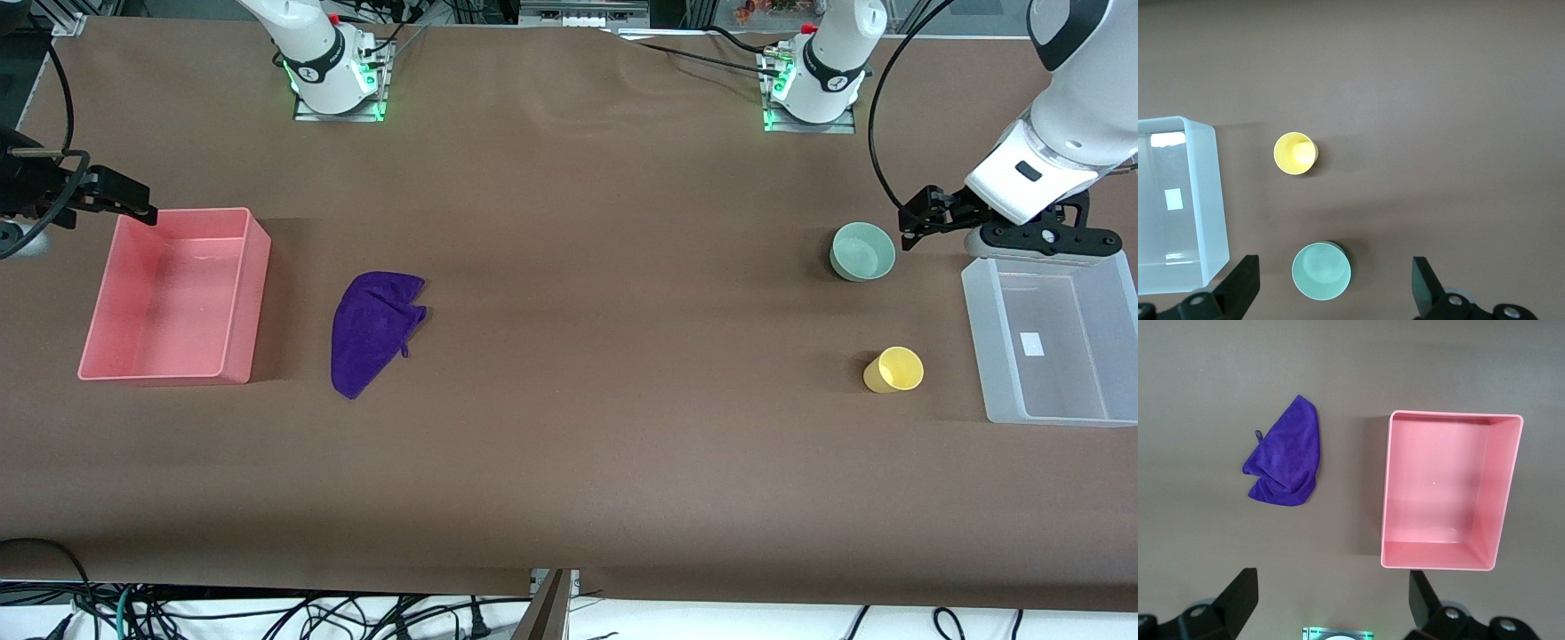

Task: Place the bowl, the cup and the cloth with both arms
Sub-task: 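Lower the left gripper over the mint-green bowl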

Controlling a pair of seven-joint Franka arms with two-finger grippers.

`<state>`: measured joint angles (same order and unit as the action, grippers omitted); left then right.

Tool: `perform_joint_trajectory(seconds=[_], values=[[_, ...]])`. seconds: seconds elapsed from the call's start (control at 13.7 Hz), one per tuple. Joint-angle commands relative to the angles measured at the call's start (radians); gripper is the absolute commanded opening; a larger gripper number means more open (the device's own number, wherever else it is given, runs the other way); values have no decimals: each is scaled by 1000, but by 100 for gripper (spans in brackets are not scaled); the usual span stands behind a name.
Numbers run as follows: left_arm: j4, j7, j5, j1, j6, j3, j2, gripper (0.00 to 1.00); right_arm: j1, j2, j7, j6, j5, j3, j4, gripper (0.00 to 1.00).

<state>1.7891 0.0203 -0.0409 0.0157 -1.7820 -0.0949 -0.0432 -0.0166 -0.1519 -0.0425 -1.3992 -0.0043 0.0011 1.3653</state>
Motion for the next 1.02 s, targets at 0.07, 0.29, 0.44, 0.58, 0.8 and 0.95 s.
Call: perform_joint_trajectory(seconds=[0.07,0.29,0.44,0.58,0.8,0.95], values=[[-17,-3,26,10,33,15,3,100,-2,2,-13,-3,-11,0,-5,100],[-27,-2,39,6,68,12,14,100,-2,2,-14,-3,-11,-1,-5,100],[-28,4,68,4,72,14,16,100,-2,0,-13,-3,-11,-1,-5,100],[-31,-5,65,6,72,14,17,100,-2,0,-13,-3,-11,-1,-5,100],[-30,-3,56,4,78,14,19,100,0,0,-13,-3,-13,-1,-5,100],[-28,-5,55,3,133,15,26,100,0,0,-13,-3,-13,-1,-5,100]])
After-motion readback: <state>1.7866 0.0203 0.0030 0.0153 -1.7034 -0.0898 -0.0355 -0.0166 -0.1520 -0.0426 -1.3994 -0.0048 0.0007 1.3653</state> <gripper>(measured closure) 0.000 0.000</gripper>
